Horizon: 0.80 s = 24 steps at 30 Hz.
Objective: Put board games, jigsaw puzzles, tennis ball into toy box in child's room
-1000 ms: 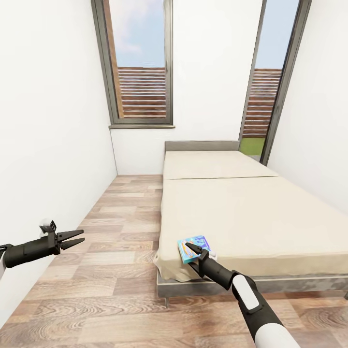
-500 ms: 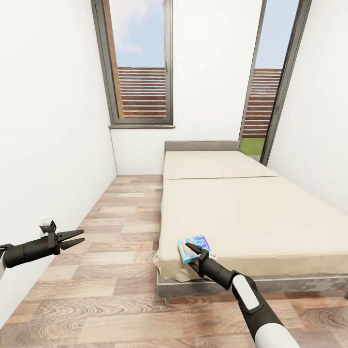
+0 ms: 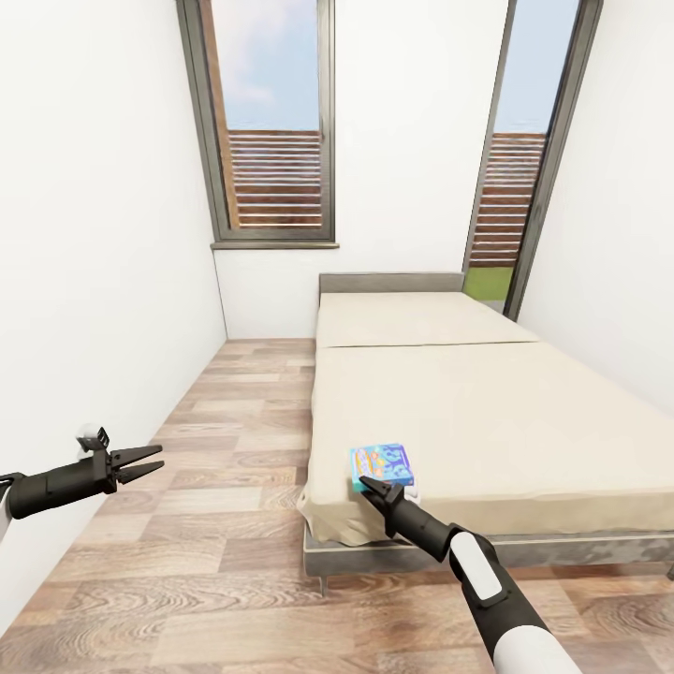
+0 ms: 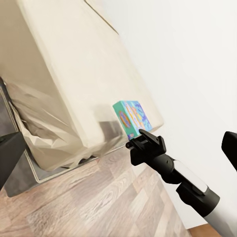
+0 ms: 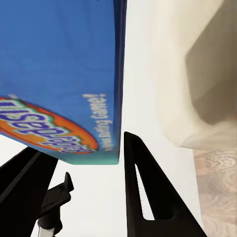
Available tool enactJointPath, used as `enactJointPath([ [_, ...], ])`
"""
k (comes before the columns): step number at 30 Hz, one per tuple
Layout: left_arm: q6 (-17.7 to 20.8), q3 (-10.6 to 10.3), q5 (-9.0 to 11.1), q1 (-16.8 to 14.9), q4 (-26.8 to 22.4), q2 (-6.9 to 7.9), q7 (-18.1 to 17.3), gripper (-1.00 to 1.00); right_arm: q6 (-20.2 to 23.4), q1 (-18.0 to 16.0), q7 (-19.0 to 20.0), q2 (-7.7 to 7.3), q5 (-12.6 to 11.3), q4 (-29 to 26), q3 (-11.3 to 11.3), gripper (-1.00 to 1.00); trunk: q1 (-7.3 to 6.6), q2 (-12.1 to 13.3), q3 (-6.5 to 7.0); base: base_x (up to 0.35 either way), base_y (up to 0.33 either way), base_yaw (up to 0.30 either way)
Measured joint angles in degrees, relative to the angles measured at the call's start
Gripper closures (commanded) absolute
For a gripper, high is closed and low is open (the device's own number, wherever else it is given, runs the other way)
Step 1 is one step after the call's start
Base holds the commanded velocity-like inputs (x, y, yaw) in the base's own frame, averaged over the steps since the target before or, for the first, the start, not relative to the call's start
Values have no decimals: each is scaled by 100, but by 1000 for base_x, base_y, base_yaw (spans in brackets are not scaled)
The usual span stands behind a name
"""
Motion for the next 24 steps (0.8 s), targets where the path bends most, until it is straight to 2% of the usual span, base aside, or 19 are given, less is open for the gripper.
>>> enactJointPath([
  [14,25,2,-8,0,-1,0,1,-100,0,1,-1,0,3,-1,5,100,-37,18,310,0,0,0],
  [19,55,13,1,0,-2,7,1,-100,-5,-1,-8,-2,34,0,3,100,-36,19,310,0,0,0],
  [24,180,16,9,0,-5,23,-7,-100,4,-5,-42,-1,26,-22,0,100,-50,26,421,0,0,0],
])
